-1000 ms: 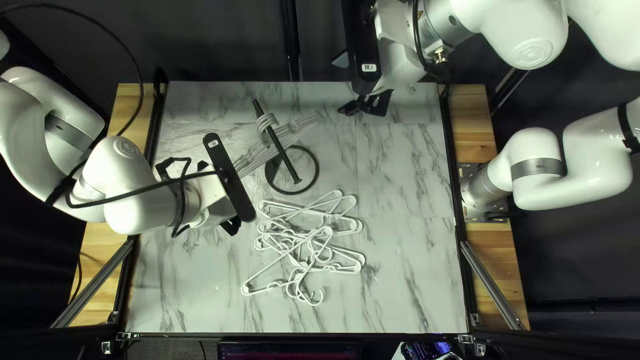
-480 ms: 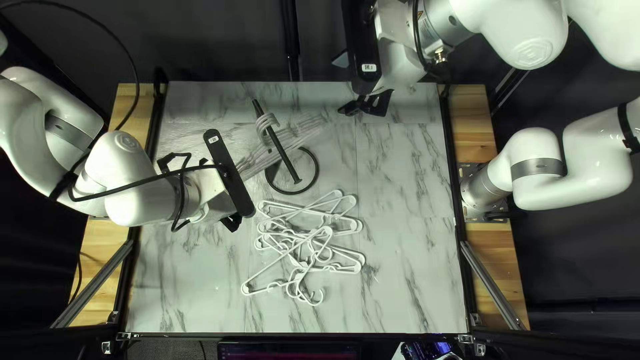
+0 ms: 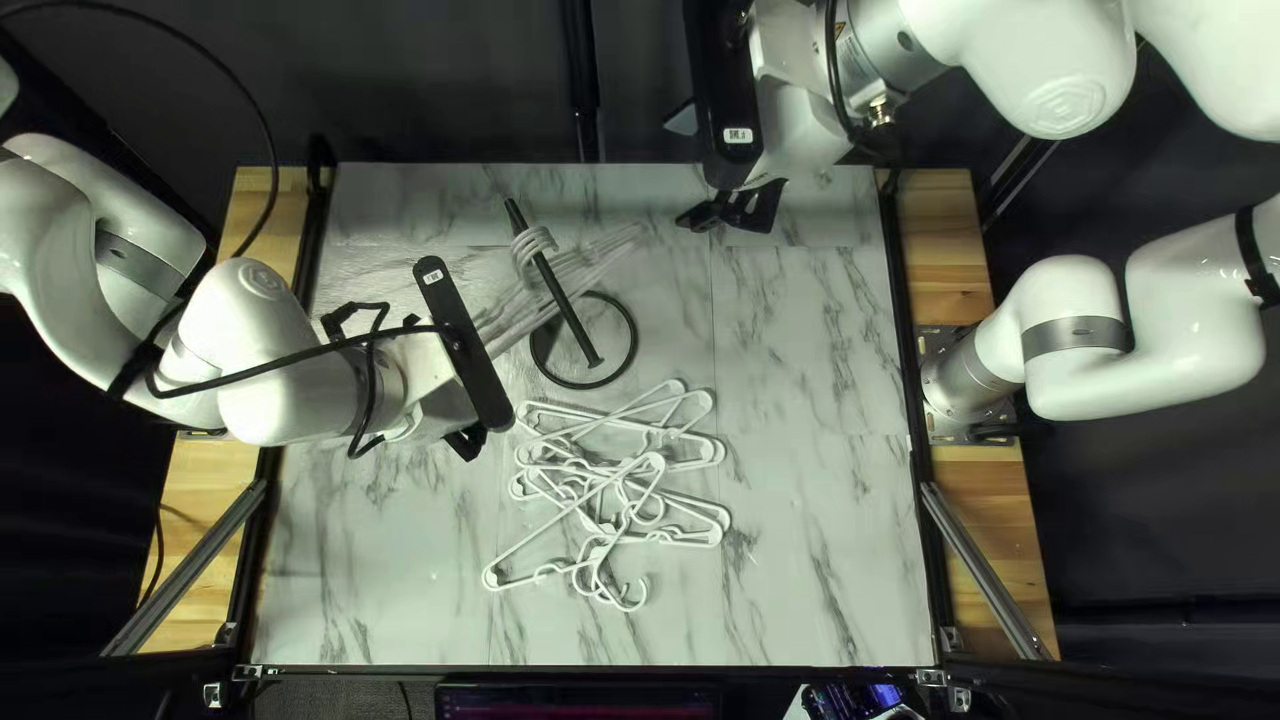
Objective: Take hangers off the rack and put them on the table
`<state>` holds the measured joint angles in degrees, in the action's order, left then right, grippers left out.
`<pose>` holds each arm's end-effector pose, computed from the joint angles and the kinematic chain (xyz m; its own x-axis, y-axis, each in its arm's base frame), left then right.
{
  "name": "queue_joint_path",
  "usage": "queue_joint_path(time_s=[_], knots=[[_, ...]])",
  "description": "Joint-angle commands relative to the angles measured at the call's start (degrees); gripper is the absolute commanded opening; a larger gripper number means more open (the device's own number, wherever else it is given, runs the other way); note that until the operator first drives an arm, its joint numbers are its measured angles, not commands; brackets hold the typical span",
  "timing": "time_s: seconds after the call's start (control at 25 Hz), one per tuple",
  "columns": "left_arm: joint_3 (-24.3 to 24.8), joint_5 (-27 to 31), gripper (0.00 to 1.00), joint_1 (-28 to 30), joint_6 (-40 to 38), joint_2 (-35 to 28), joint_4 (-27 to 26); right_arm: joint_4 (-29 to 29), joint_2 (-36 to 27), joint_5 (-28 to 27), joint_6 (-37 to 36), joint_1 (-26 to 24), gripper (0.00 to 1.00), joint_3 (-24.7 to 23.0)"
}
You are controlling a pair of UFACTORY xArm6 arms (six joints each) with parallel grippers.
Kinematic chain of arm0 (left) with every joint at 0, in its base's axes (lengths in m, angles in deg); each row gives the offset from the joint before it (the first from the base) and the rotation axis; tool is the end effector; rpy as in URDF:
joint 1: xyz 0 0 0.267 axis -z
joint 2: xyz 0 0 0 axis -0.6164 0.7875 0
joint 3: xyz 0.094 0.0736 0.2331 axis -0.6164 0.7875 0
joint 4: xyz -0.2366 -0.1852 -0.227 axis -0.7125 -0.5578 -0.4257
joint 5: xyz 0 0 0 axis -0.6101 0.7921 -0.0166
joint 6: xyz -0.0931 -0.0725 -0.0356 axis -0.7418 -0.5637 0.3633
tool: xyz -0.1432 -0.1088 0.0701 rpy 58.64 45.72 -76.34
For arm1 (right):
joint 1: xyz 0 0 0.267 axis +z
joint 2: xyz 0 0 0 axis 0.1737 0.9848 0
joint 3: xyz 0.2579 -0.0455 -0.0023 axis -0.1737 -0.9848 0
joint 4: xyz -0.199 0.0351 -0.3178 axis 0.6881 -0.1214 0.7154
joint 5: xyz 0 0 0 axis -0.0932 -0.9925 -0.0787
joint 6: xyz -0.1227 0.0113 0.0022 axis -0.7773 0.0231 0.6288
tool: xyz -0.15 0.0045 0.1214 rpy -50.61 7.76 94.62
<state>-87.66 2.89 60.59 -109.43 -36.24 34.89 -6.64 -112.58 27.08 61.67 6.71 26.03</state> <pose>0.4586 -0.0819 0.1576 0.7890 0.3627 0.4958 0.4705 -0.8758 -0.1080 0.4958 -0.0279 0.4262 0.7967 0.1698 0.5800 0.1183 -0.9850 0.1258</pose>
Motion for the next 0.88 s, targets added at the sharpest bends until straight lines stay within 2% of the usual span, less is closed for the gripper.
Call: queue_joint_path(time_s=[0.04, 0.88], knots=[[0.0, 0.2, 1.0, 0.2, -0.2, 0.0, 0.0, 0.0, 0.0, 0.0, 0.0, 0.0, 1.0, 0.0], [0.5, -0.5, 1.0, -0.1, -0.6, -0.2, 0.3, 0.0, 0.0, 0.0, 0.0, 0.0, 1.0, 0.0]])
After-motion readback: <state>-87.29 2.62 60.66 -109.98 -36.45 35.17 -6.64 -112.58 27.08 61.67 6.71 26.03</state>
